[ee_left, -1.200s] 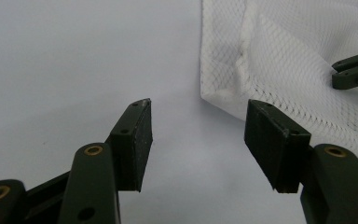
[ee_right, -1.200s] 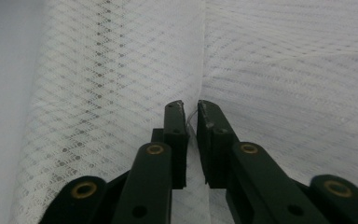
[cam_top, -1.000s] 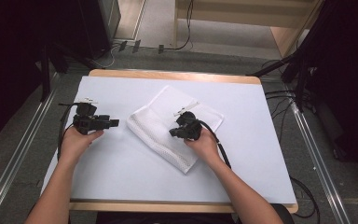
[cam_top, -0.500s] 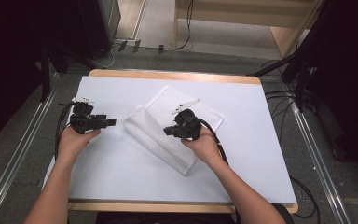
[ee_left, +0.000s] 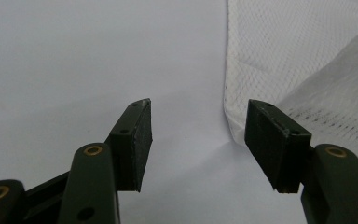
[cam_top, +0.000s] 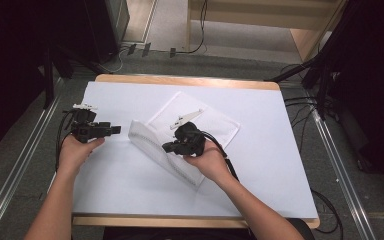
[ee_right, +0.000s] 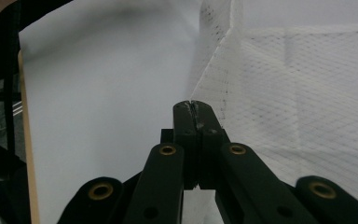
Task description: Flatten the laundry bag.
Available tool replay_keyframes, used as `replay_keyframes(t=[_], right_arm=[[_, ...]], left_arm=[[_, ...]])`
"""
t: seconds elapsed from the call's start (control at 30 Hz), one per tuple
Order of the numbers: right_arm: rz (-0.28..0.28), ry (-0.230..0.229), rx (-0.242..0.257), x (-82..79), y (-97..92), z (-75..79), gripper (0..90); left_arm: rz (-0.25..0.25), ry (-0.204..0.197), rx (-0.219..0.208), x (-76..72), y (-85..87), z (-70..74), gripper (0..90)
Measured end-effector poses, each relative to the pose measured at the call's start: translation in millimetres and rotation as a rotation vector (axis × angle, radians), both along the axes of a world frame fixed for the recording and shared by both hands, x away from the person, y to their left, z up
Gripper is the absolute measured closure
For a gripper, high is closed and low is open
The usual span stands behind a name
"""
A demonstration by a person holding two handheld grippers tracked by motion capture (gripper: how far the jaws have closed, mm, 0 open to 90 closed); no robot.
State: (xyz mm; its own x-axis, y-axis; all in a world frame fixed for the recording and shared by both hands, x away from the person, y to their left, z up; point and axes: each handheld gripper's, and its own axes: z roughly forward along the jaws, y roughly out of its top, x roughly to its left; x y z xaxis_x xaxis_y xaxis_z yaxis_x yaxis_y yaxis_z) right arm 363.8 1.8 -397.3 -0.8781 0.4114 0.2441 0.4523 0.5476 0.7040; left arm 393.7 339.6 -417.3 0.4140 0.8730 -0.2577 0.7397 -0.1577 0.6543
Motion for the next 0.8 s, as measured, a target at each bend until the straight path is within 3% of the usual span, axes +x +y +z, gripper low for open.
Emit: replay_keyframes(t=[0.13, 0.33, 0.8], right_arm=[[0.019, -0.004, -0.001, -5.4, 4.1, 2.3, 89.3], [0.036, -0.009, 0.02, -9.2, 5.1, 6.7, 80.6], [0.001, -0.039, 0.062, -9.4, -11.7, 21.7, 77.9]], left_arm=[[0.003, 0.0, 0.002, 0.4, 0.1, 0.0, 42.4], [-0.001, 0.002, 0.005, 1.1, 0.5, 0.2, 42.4], [0.001, -0.003, 0.003, 3.2, 2.2, 2.7, 42.0]])
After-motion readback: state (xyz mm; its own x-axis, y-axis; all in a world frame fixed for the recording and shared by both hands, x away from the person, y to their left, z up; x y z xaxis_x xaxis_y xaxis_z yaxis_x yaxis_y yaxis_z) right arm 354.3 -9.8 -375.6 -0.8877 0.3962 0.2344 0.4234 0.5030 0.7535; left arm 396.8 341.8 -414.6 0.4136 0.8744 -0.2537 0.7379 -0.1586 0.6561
